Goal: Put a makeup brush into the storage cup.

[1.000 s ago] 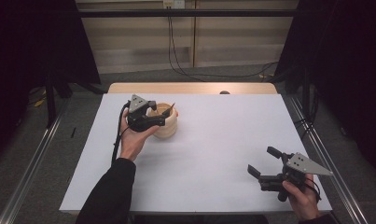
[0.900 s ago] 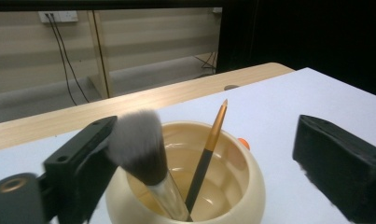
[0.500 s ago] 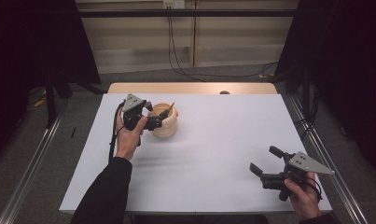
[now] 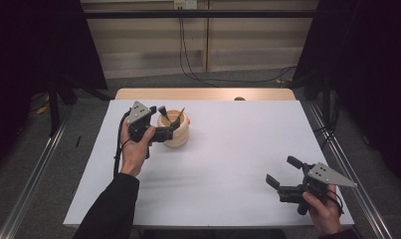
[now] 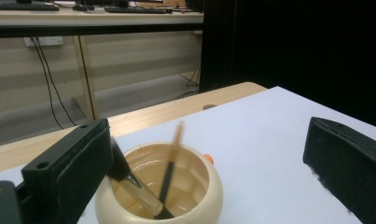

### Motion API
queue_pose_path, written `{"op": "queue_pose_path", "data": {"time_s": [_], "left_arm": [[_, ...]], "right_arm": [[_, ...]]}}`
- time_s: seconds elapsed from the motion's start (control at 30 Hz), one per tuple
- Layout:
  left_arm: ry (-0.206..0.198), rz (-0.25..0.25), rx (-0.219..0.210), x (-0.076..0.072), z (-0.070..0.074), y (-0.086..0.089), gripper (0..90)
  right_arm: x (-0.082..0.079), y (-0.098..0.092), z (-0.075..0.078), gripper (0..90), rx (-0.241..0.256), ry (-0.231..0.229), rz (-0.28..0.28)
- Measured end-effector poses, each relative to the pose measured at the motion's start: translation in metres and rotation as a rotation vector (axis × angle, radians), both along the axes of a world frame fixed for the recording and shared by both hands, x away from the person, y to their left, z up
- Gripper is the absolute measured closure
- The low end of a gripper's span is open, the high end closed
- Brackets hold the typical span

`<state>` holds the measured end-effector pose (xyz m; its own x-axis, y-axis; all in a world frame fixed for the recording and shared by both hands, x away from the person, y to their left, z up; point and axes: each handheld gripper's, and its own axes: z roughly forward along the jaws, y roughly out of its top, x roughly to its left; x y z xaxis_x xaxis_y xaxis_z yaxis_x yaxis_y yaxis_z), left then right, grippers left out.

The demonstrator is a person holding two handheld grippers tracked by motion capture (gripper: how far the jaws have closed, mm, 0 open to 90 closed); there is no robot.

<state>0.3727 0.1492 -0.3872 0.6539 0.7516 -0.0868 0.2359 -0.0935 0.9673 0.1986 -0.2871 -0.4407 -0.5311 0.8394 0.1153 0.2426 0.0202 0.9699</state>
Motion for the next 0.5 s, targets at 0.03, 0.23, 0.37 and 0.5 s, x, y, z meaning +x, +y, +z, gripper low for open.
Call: {"op": "queue_pose_path", "data": {"time_s": [0.03, 0.23, 0.37, 0.5], "left_arm": [[-0.001, -0.003, -0.003, -0.001, 0.0, 0.001, 1.3], [-0.014, -0.01, 0.002, -0.012, 0.002, 0.005, 1.2], [-0.008, 0.002, 0.009, -0.016, -0.001, 0.012, 1.4], [-0.008, -0.006, 0.007, -0.024, -0.003, 0.019, 1.4]], "right_arm": [[0.001, -0.001, 0.0, 0.0, -0.005, -0.001, -0.002], [0.0, -0.002, 0.001, 0.0, 0.005, -0.004, -0.019], [0.0, -0.001, 0.001, 0.0, 0.0, -0.008, -0.011], [-0.001, -0.002, 0.001, 0.0, -0.002, -0.004, -0.017]]}}
